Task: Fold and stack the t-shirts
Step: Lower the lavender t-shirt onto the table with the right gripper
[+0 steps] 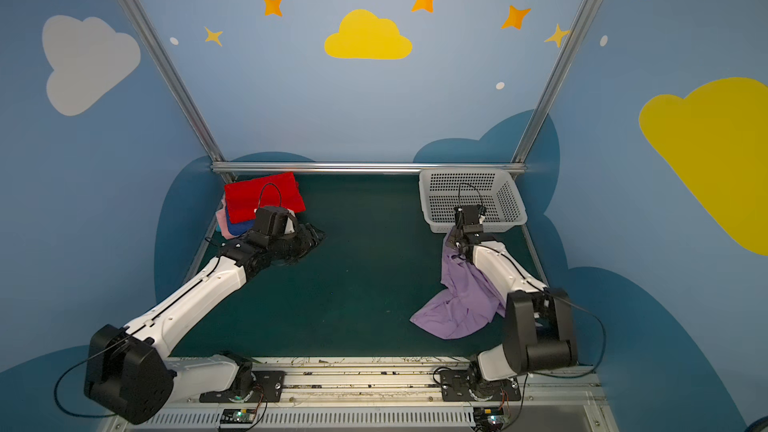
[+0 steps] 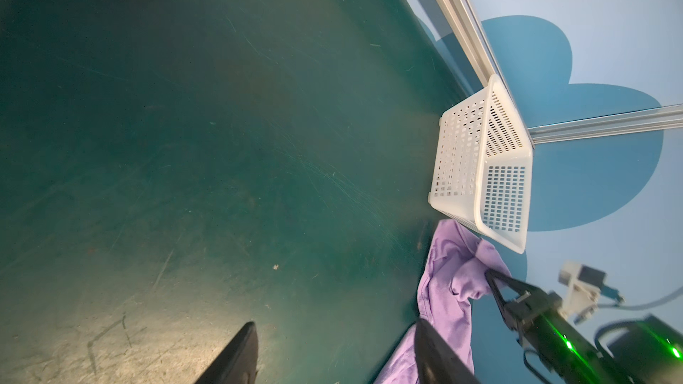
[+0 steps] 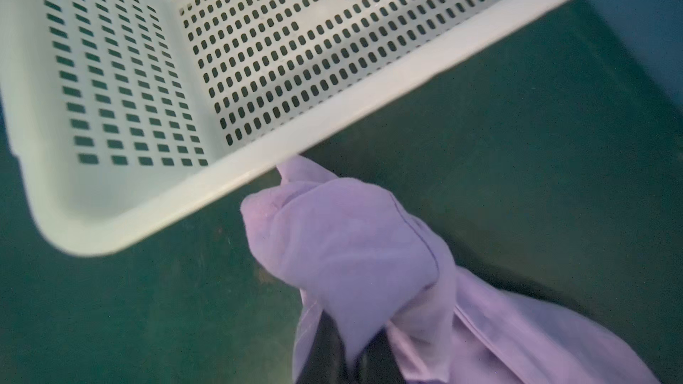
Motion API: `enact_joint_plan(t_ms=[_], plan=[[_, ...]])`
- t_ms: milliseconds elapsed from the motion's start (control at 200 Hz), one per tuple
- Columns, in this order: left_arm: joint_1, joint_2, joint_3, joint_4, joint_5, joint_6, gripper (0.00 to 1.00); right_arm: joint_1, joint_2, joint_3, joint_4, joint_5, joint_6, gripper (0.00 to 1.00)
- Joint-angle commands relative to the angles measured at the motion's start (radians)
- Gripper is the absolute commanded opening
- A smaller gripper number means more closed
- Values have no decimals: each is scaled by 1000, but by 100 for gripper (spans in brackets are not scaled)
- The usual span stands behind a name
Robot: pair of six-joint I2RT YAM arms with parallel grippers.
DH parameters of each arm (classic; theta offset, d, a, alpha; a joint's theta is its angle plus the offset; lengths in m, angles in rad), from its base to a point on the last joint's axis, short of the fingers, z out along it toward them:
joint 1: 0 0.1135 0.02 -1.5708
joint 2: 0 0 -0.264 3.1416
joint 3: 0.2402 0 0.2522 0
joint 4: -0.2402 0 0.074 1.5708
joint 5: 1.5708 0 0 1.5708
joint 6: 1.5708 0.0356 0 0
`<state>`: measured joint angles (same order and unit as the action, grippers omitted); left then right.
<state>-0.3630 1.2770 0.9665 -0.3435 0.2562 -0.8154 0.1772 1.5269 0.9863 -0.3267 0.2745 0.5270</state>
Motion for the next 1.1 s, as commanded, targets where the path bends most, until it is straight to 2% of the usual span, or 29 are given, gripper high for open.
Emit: enact_joint_plan(t_ms=[0,190,416,591,671,786,947,1097], plan=[[-3,13,24,10,-3,8,67,-17,103,92,35,-82,33,0],[-3,26,28,-4,-5,22,67,-50,240,237,17,-116,27,0],[-3,33,23,1,-4,14,67,-95,278,314,8,-126,24,0],[-5,32,17,10,3,1,67,-97,274,392,-127,-311,69,0],[-11,22,14,19,7,-5,67,-54,217,345,-108,-376,92,0],[-33,-9,21,5,-16,-1,67,58,116,307,-105,-343,64,0],[-59,-68,32,-41,-36,10,68,196,36,353,-163,-372,34,0],[-89,-127,22,-73,-72,18,71,280,-66,402,-168,-386,0,0]])
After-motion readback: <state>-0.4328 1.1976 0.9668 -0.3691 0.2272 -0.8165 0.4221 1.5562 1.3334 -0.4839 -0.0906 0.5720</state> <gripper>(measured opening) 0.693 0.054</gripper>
